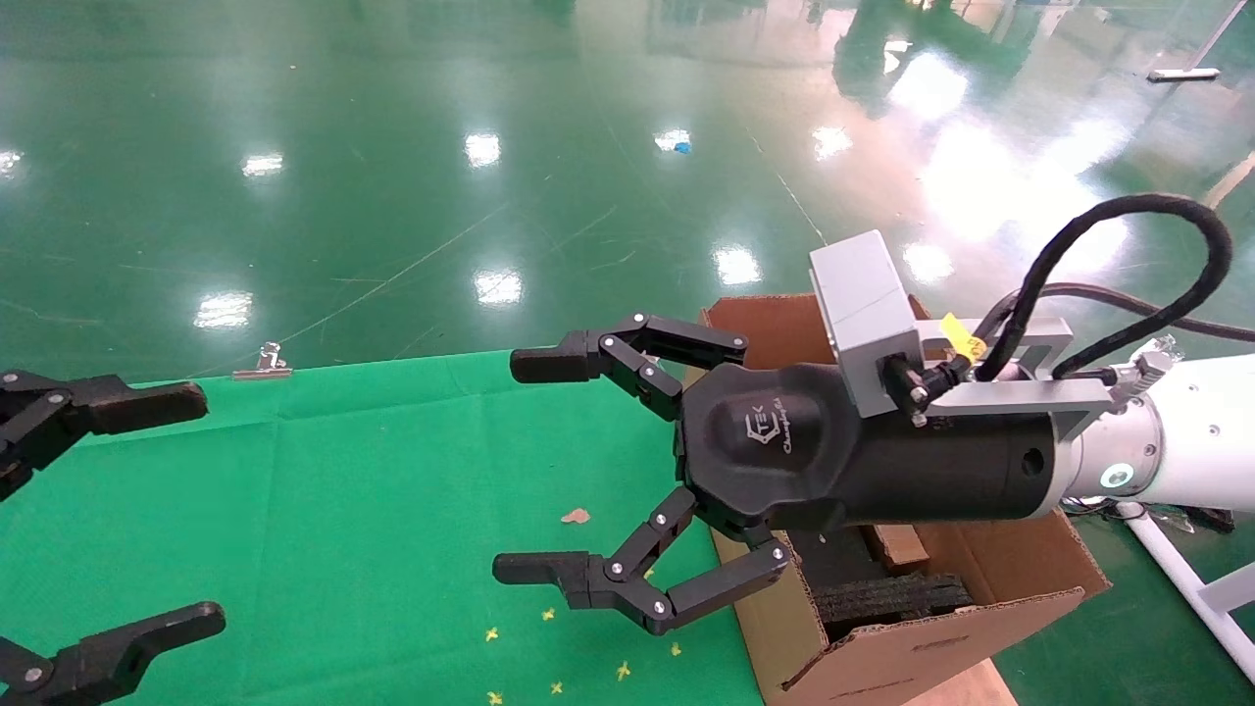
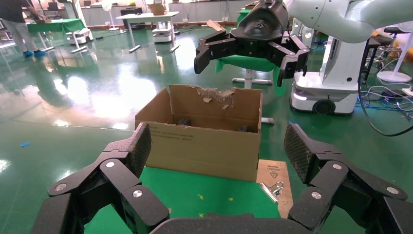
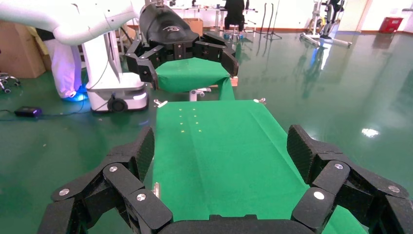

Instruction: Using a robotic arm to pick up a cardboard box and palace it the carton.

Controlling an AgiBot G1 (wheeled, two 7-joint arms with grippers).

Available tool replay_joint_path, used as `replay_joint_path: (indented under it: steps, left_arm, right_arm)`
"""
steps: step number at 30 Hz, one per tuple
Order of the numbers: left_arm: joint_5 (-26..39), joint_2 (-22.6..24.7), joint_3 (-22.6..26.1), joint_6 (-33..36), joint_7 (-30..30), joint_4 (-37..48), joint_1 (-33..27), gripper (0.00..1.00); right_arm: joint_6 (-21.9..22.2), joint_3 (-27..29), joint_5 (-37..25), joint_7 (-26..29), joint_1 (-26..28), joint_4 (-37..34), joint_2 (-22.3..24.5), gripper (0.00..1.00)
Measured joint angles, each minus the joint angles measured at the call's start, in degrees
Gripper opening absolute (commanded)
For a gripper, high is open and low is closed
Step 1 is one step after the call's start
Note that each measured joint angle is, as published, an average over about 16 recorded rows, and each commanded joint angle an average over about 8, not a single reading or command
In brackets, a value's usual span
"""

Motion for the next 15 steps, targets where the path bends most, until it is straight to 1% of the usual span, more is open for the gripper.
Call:
replay_joint_path:
  steps: [15]
  left_arm:
    - [0.0, 0.0, 0.0, 0.0, 0.0, 0.0, 0.0, 1.00]
  right_arm:
    - [0.0, -0.1, 0.0, 0.0, 0.1, -0.1, 0.0, 1.00]
